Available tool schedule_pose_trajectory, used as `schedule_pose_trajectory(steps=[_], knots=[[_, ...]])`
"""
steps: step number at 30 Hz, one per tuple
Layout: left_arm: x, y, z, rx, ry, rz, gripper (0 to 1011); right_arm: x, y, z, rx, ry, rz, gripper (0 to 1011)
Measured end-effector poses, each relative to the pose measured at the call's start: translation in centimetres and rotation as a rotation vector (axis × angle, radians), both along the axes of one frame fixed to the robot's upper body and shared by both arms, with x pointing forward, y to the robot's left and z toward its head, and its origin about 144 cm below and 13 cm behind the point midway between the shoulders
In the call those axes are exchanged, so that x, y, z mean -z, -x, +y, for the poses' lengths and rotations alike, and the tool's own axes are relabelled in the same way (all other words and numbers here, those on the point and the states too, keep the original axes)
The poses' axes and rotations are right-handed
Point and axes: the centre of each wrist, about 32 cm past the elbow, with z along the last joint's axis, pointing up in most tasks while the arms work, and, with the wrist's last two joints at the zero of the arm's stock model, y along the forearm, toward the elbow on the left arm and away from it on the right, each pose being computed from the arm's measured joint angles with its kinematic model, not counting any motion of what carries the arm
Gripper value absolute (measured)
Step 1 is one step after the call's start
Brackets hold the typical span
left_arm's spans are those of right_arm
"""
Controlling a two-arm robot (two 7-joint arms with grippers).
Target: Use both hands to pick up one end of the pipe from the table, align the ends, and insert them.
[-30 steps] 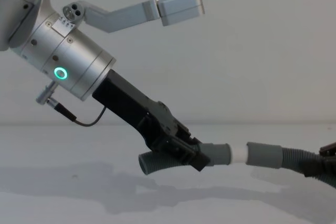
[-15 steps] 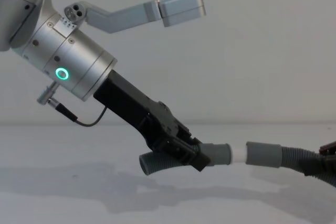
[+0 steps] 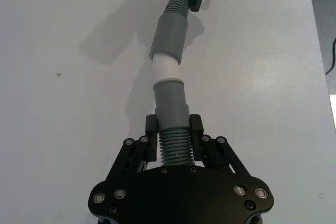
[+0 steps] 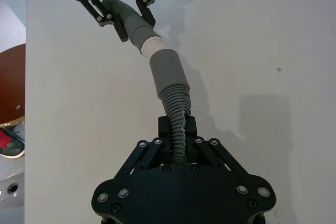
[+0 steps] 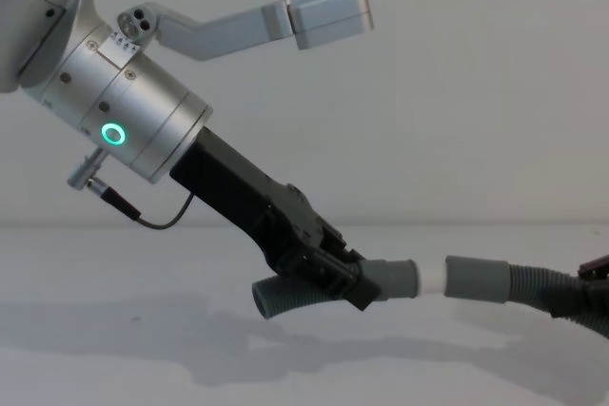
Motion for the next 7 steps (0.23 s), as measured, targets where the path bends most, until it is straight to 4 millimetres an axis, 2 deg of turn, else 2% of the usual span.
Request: schedule_pose_trajectory(steps=[7], knots=[[0.0, 0.0, 0.0, -0.001, -0.001, -0.001, 345, -0.01, 0.01, 0.01, -0.001, 0.0, 0.0, 141]])
